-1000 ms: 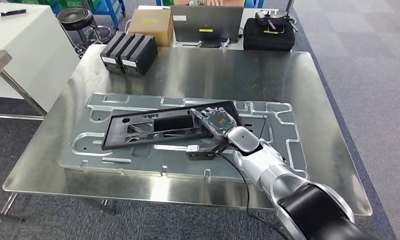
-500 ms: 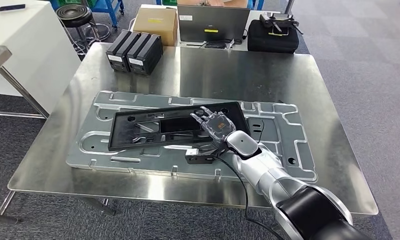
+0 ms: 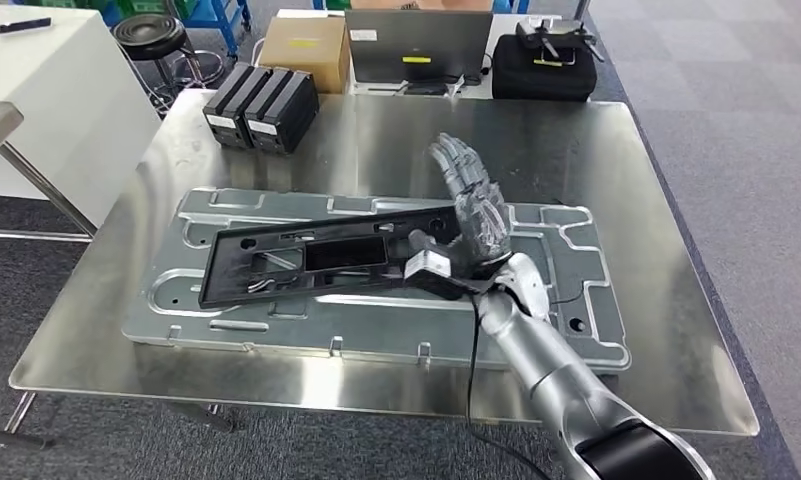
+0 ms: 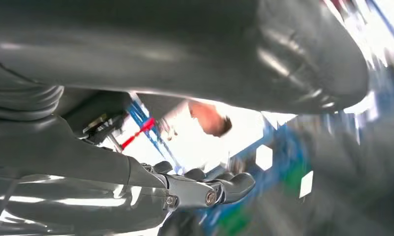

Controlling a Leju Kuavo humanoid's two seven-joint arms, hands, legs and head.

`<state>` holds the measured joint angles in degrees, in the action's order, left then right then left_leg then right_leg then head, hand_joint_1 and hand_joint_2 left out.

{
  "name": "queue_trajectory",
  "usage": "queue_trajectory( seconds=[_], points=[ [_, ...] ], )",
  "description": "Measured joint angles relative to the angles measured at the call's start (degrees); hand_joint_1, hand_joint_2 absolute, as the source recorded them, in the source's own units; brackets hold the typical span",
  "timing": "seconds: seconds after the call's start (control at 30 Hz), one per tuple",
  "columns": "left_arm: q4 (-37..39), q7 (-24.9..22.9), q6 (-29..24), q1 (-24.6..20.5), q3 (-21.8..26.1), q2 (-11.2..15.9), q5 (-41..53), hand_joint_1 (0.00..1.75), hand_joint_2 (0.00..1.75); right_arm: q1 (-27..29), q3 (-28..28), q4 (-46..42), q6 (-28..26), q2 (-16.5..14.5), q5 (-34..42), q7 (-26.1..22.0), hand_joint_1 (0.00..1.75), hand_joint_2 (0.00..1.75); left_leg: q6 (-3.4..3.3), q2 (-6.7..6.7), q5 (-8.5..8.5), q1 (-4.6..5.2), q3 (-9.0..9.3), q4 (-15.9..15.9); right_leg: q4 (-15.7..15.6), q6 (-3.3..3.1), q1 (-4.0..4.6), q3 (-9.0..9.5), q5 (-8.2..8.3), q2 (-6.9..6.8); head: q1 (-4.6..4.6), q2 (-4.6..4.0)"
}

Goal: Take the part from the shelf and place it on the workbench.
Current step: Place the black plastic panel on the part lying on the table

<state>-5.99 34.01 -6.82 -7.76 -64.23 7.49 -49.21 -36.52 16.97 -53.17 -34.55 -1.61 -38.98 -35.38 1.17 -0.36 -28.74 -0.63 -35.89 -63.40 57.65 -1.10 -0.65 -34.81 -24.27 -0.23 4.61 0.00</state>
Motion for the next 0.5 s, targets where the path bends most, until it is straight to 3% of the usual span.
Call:
queue_trajectory(
  seconds=[0.07,0.1,0.13,0.17,0.23,0.3,0.43,0.5],
  points=[
    [0.0,0.6,0.4,0.6,0.4,0.1,0.0,0.0,0.0,3.9,-2.0,-8.9,-0.7,1.7,7.5,-2.2,0.0,0.0,0.32,0.02,-3.55,-0.08,-3.49,-7.7,0.0,-0.16,0.02,0.11,-0.16,-0.1,0.0,0.0],
    [0.0,0.9,0.6,1.0,0.7,0.1,0.0,0.0,0.0,6.4,-3.2,-13.5,-1.3,2.8,10.9,-2.9,0.0,0.0,0.45,0.03,-4.2,-0.15,-4.76,-10.4,0.0,-0.12,0.02,0.2,-0.27,-0.19,0.0,0.0],
    [0.0,1.1,0.8,1.5,1.2,0.1,0.0,0.0,0.0,9.0,-4.7,-18.2,-2.1,3.9,14.4,-3.5,0.0,0.0,0.57,0.04,-3.81,-0.25,-5.15,-11.1,0.1,-0.01,-0.01,0.31,-0.42,-0.26,0.0,0.0],
    [0.0,1.3,0.9,2.0,1.7,0.1,0.0,0.0,0.0,11.6,-6.5,-22.9,-3.0,5.2,17.5,-3.9,0.0,0.0,0.64,0.06,-2.31,-0.38,-4.37,-9.4,0.2,0.18,-0.07,0.48,-0.6,-0.31,0.0,0.0],
    [0.0,1.8,1.1,2.8,2.7,0.2,0.0,0.0,0.0,17.0,-10.4,-31.9,-4.6,7.5,22.0,-4.0,0.0,0.0,0.65,0.03,1.39,-0.67,-0.72,-2.0,0.6,0.75,-0.13,0.82,-1.15,-0.38,0.0,0.0],
    [0.0,2.0,1.2,3.3,3.5,0.3,0.0,0.0,0.0,22.1,-14.5,-39.8,-5.3,9.2,23.9,-4.0,0.0,0.0,0.22,-0.07,2.66,-0.65,1.91,3.3,1.1,1.43,-0.01,0.83,-1.62,-0.4,-0.01,0.0],
    [0.0,2.2,1.3,3.5,4.5,0.3,0.0,0.0,0.0,28.2,-19.9,-49.1,-5.4,10.9,24.7,-4.0,0.0,0.0,-1.45,-0.03,2.52,-0.33,2.5,4.5,1.7,2.79,-0.26,0.64,-2.14,-0.19,-0.01,0.0],
    [0.0,2.3,1.3,3.4,4.7,0.3,0.0,0.0,0.0,29.6,-21.3,-51.7,-5.4,11.6,24.7,-4.0,0.0,0.0,-2.17,0.05,2.78,-0.41,2.62,4.8,5.6,3.24,-0.43,-0.97,-4.75,-0.05,-0.01,0.0]
  ],
)
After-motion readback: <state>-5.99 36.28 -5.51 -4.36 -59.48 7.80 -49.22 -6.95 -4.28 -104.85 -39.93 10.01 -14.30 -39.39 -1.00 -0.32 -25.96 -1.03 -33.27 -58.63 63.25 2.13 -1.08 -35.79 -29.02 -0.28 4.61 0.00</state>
